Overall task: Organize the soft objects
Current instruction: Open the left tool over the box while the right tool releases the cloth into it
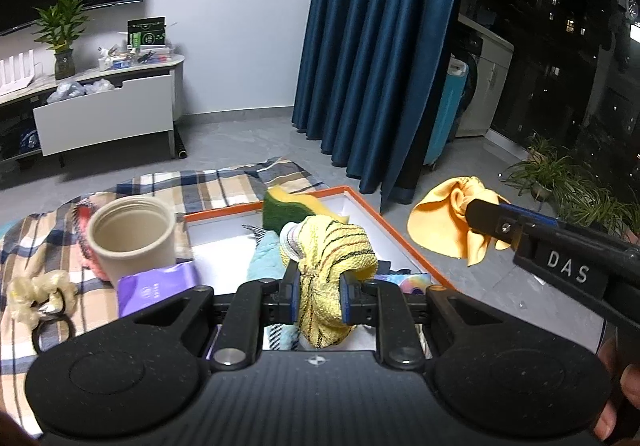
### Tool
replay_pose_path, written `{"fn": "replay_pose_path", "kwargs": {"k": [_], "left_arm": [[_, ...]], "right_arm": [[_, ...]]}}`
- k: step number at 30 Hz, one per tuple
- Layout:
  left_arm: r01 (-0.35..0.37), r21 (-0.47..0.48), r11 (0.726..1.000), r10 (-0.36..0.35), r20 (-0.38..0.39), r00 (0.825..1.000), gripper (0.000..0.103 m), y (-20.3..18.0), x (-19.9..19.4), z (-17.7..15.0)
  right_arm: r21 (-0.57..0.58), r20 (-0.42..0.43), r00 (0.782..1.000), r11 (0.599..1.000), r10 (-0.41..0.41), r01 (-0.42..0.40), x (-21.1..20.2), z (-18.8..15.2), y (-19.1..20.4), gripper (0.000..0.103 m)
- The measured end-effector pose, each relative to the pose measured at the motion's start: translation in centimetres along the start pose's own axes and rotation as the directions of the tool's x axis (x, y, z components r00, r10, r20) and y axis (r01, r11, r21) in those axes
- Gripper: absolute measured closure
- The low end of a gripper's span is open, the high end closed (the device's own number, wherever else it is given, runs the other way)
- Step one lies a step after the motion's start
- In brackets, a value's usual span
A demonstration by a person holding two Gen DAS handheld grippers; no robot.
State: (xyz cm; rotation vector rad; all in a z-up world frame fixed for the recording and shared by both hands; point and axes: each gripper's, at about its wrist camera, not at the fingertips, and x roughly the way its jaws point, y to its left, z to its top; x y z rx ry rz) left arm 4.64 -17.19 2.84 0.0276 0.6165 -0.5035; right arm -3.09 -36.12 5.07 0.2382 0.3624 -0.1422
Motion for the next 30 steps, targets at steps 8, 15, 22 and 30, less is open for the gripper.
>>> {"fn": "replay_pose_path", "kwargs": {"k": [8, 15, 22, 30], "left_arm": [[0.010, 0.018, 1.000, -0.010, -0.009, 1.000, 0.082, -0.8, 1.6, 0.5], [0.018, 0.022, 1.000, -0.017, -0.023, 1.000, 0.080, -0.9, 3.0, 0.8], [0.028, 0.026, 0.999, -0.027, -0.045, 0.999, 0.066, -1.1, 4.1, 0.9], [0.027, 0.018, 0.999, -0.026, -0.052, 0.998, 0.030, -0.6, 3.9, 0.6]], "right_arm": [[0.011, -0.012, 1.000, 1.000, -0.006, 0.006, 1.5, 0.1, -0.4, 0.077], [0.014, -0.026, 1.000, 1.000, -0.008, 0.008, 2.7, 0.0, -0.4, 0.077], [0.022, -0.037, 0.999, 1.000, -0.011, 0.012, 3.9, -0.1, -0.6, 0.075], [0.041, -0.076, 0.997, 0.999, -0.004, 0.007, 4.1, -0.4, -0.8, 0.048]]}}
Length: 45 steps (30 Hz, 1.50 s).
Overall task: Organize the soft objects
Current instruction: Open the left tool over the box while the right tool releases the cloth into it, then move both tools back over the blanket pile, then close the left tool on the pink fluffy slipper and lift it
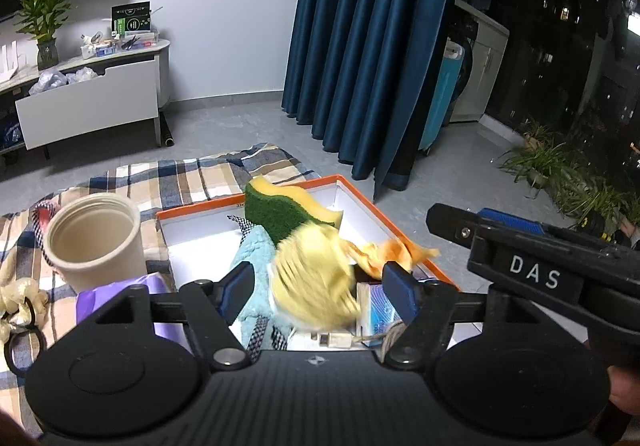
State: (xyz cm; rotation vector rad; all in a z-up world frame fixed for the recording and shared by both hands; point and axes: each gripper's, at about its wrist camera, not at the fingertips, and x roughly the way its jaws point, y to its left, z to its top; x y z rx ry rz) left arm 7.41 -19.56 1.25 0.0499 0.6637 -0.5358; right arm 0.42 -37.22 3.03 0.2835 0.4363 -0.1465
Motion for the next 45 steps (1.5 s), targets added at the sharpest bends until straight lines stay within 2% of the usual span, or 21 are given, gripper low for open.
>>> {"fn": "replay_pose_path", "kwargs": {"k": [7, 11, 14, 17, 23, 25, 27, 29, 34, 37, 41, 43, 45], "left_arm": [[0.002, -0.042, 0.999, 0.000, 0.037, 0.999, 0.024, 1.4, -2.5, -0.4], [-0.030, -0.091, 0.995, 0.037, 0.077, 0.996, 0.021, 3.2, -4.5, -0.6], [-0.083, -0.146, 0.986, 0.098, 0.105, 0.990, 0.018, 5.5, -6.0, -1.1], [-0.155, -0.209, 0.966, 0.181, 0.108, 0.978, 0.017, 8.5, -7.1, -1.9], [-0.298, -0.310, 0.903, 0.327, 0.046, 0.944, 0.010, 14.4, -7.3, -3.4], [-0.325, -0.333, 0.885, 0.354, 0.028, 0.935, 0.009, 15.9, -6.8, -3.3], [-0.339, -0.331, 0.881, 0.362, 0.007, 0.932, 0.007, 17.0, -6.1, -3.1], [-0.347, -0.304, 0.887, 0.362, -0.008, 0.932, 0.007, 17.7, -4.9, -2.9], [-0.343, -0.153, 0.927, 0.344, -0.022, 0.939, 0.007, 18.6, -2.0, -2.8], [-0.339, -0.087, 0.937, 0.338, -0.023, 0.941, 0.005, 19.4, -0.4, -2.9], [-0.300, 0.005, 0.954, 0.300, -0.017, 0.954, 0.002, 20.2, 1.7, -2.8], [-0.260, 0.082, 0.962, 0.262, -0.011, 0.965, 0.001, 20.3, 2.9, -2.5], [-0.242, 0.166, 0.956, 0.247, -0.009, 0.969, 0.001, 20.3, 3.6, -2.4]], "right_arm": [[-0.007, 0.033, 0.999, 0.999, 0.036, -0.036, -1.9, 0.3, 1.2, 0.045], [-0.030, 0.052, 0.997, 0.998, 0.063, -0.061, -2.7, 0.3, 2.5, 0.043], [-0.057, 0.057, 0.994, 0.994, 0.098, -0.095, -3.2, 0.2, 3.7, 0.042], [-0.070, 0.054, 0.990, 0.989, 0.133, -0.129, -3.4, 0.1, 4.7, 0.041], [-0.079, 0.041, 0.989, 0.987, 0.143, -0.140, -3.2, -0.3, 5.7, 0.041], [-0.081, 0.039, 0.989, 0.987, 0.143, -0.140, -3.1, -0.4, 5.9, 0.041], [-0.085, 0.040, 0.990, 0.987, 0.137, -0.133, -3.1, -0.4, 5.9, 0.041], [-0.081, 0.041, 0.990, 0.988, 0.132, -0.128, -3.0, -0.4, 5.7, 0.041], [-0.076, 0.037, 0.995, 0.993, 0.092, -0.089, -2.6, -0.4, 4.9, 0.041], [-0.056, 0.032, 0.997, 0.996, 0.072, -0.070, -2.3, -0.4, 4.0, 0.041], [-0.040, 0.026, 0.999, 0.998, 0.044, -0.043, -1.7, -0.4, 3.1, 0.041], [-0.030, 0.022, 0.999, 0.999, 0.035, -0.034, -1.5, -0.4, 2.7, 0.040], [-0.023, 0.019, 1.000, 0.999, 0.024, -0.023, -1.3, -0.5, 2.4, 0.040]]}}
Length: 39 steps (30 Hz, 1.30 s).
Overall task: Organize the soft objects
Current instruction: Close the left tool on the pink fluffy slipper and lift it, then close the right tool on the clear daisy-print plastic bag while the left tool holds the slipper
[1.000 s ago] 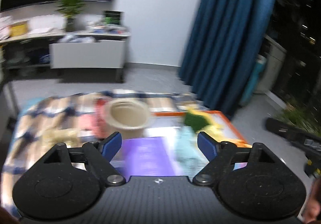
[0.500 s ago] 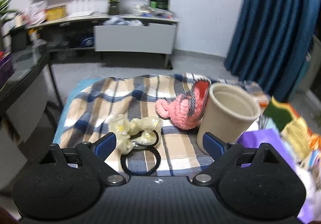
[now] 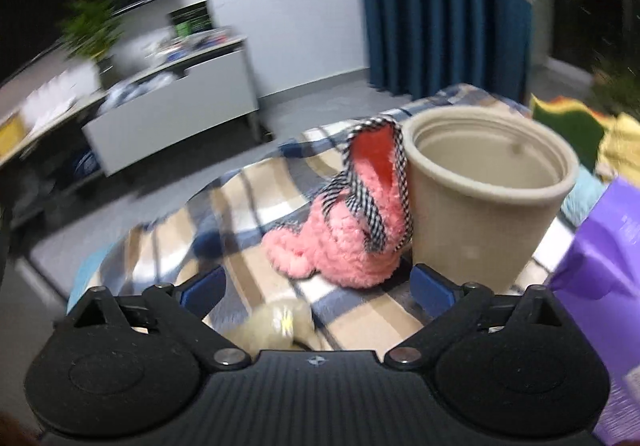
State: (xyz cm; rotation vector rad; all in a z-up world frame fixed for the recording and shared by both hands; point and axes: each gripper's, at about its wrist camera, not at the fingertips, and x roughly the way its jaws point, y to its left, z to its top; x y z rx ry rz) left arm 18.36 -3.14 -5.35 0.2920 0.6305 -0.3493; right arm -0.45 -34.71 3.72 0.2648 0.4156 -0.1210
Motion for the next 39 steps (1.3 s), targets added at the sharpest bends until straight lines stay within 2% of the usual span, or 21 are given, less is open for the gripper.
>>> {"fn": "replay_pose_path", "kwargs": {"k": [7, 8, 10, 11, 12, 15, 19, 22, 28, 32, 35, 37, 39], "left_arm": [[0.071, 0.199, 0.978, -0.074, 0.009, 0.997, 0.004, 0.1, 3.4, 0.7], [0.074, 0.220, 0.973, -0.078, 0.011, 0.997, 0.010, 0.1, 3.8, 0.7], [0.095, 0.263, 0.960, -0.104, 0.020, 0.994, 0.029, -0.3, 4.3, 0.7], [0.115, 0.270, 0.956, -0.126, 0.022, 0.992, 0.043, -0.4, 4.4, 0.6], [0.135, 0.269, 0.954, -0.145, 0.017, 0.989, 0.045, -0.4, 4.6, 0.5], [0.158, 0.204, 0.966, -0.165, 0.016, 0.986, 0.052, -0.2, 4.6, 0.3], [0.160, -0.002, 0.987, -0.159, 0.064, 0.985, 0.054, 1.5, 3.4, -0.1], [0.154, -0.136, 0.979, -0.141, 0.096, 0.985, 0.055, 2.8, 1.6, -0.7], [0.096, -0.285, 0.954, -0.050, 0.165, 0.985, 0.055, 4.4, -4.6, -1.4], [0.040, -0.340, 0.940, 0.020, 0.173, 0.985, 0.055, 4.9, -9.2, -2.2], [0.002, -0.374, 0.927, 0.063, 0.161, 0.985, 0.054, 4.8, -12.2, -3.3], [-0.031, -0.406, 0.913, 0.096, 0.141, 0.985, 0.054, 5.0, -13.6, -3.8], [-0.057, -0.440, 0.896, 0.124, 0.125, 0.984, 0.054, 5.4, -14.3, -4.2]], "right_arm": [[0.017, -0.033, 0.999, 0.999, -0.033, 0.033, 1.0, -0.6, -0.8, 0.039], [0.019, -0.037, 0.999, 0.999, -0.034, 0.035, 1.1, -0.6, -0.9, 0.039], [0.028, -0.044, 0.998, 0.999, -0.036, 0.037, 1.3, -0.7, -1.0, 0.039], [0.030, -0.045, 0.998, 0.999, -0.039, 0.040, 1.3, -0.6, -1.0, 0.039], [0.029, -0.044, 0.998, 0.999, -0.041, 0.042, 1.3, -0.6, -1.0, 0.039], [0.023, -0.034, 0.999, 0.999, -0.041, 0.042, 1.2, -0.6, -0.8, 0.039], [0.019, -0.030, 0.999, 0.999, -0.027, 0.027, 1.1, -0.6, -0.3, 0.039], [0.008, -0.024, 1.000, 1.000, -0.006, 0.006, 0.8, -0.6, 0.3, 0.039], [-0.031, -0.026, 0.993, 0.993, 0.113, -0.113, 0.2, -0.5, 3.6, 0.039], [-0.096, -0.069, 0.967, 0.964, 0.244, -0.250, 0.0, -1.0, 8.1, 0.039], [-0.139, -0.126, 0.936, 0.929, 0.327, -0.344, 0.3, -1.7, 12.4, 0.031], [-0.166, -0.161, 0.919, 0.908, 0.359, -0.384, 0.9, -2.5, 15.4, 0.024], [-0.165, -0.213, 0.905, 0.900, 0.367, -0.404, 2.1, -3.3, 18.3, 0.023]]}}
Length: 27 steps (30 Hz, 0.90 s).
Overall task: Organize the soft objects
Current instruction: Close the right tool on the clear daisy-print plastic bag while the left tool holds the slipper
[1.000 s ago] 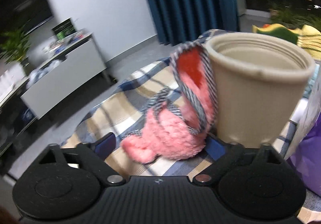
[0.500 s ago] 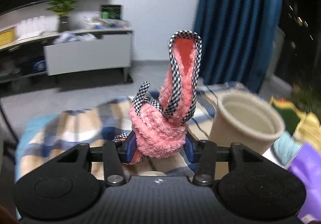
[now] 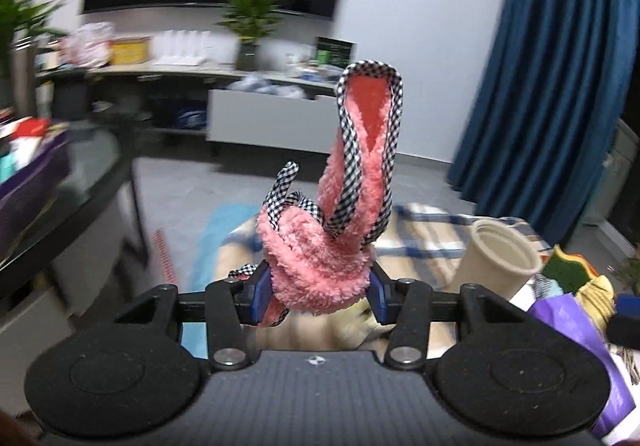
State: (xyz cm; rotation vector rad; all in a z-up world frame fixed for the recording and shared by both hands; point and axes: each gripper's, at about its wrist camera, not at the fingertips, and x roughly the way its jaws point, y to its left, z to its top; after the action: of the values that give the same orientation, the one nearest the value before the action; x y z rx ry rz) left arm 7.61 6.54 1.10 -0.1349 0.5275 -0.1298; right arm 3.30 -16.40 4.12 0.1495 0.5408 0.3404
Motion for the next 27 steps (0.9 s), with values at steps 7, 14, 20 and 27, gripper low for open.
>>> {"fn": "replay_pose_path", "kwargs": {"k": [7, 14, 20, 27], "left_arm": [[-0.095, -0.071, 0.993, 0.094, -0.019, 0.995, 0.054, 1.6, -3.4, -1.6], [-0.121, -0.124, 0.985, 0.117, -0.034, 0.992, 0.054, 2.7, -4.6, -1.9], [-0.110, -0.157, 0.981, 0.105, -0.039, 0.994, 0.054, 3.0, -4.7, -2.7], [-0.108, -0.163, 0.981, 0.101, -0.048, 0.994, 0.054, 2.7, -4.1, -2.7]], "right_arm": [[-0.038, -0.136, 0.990, 0.998, 0.035, -0.041, 8.7, -0.8, 5.8, 0.015], [-0.094, -0.189, 0.980, 0.995, -0.054, 0.037, 15.8, -0.7, 6.3, 0.013], [-0.180, -0.237, 0.965, 0.981, -0.116, 0.073, 20.2, -1.0, 6.4, 0.012], [-0.163, -0.234, 0.969, 0.986, -0.081, 0.044, 20.2, -1.3, 5.7, 0.071]]}}
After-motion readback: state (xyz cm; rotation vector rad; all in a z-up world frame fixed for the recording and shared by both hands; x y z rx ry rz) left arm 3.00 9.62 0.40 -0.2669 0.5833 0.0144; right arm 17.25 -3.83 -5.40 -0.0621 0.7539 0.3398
